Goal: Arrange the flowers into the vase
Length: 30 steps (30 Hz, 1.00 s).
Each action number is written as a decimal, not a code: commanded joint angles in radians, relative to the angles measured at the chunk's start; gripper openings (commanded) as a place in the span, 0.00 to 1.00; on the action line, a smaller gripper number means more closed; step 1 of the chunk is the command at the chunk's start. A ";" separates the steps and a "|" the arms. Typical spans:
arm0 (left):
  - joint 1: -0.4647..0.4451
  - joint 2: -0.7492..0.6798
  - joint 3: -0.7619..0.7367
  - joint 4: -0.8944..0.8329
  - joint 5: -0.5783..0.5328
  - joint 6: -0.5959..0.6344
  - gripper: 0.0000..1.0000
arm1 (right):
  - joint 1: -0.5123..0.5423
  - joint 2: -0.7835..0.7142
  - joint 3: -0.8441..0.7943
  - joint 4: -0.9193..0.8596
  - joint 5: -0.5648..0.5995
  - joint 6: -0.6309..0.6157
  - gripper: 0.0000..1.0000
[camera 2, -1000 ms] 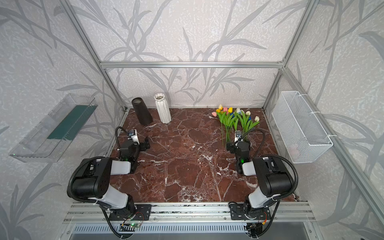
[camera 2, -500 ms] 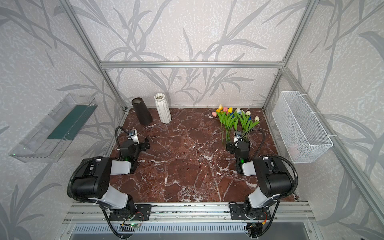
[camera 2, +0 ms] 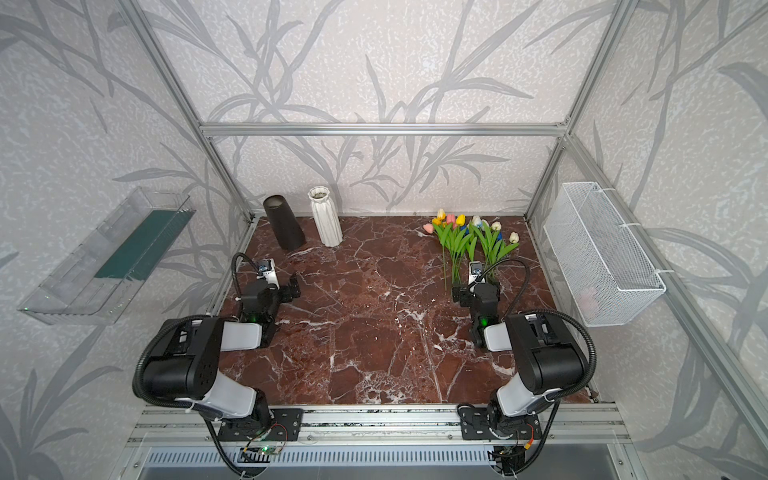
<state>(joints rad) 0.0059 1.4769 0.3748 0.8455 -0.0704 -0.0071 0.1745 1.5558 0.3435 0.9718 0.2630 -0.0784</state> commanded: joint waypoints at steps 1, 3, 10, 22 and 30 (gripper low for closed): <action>-0.122 -0.254 0.029 -0.165 -0.111 0.085 0.93 | 0.093 -0.253 0.032 -0.169 0.169 -0.050 0.99; -0.170 -0.381 0.043 -0.198 -0.087 0.030 0.93 | 0.084 -0.429 0.092 -0.421 0.097 0.105 0.99; -0.179 -0.243 0.338 -0.303 0.067 -0.048 0.97 | 0.090 -0.462 0.245 -0.455 -0.347 0.216 0.99; -0.174 0.315 0.791 -0.253 0.179 -0.041 0.99 | 0.149 -0.392 0.299 -0.463 -0.485 0.246 0.99; -0.157 0.521 0.978 -0.245 0.147 -0.032 0.99 | 0.149 -0.504 0.235 -0.486 -0.450 0.199 0.99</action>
<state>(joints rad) -0.1619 1.9606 1.2957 0.5873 0.0868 -0.0444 0.3225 1.0958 0.5926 0.4919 -0.1921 0.1455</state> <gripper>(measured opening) 0.993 0.991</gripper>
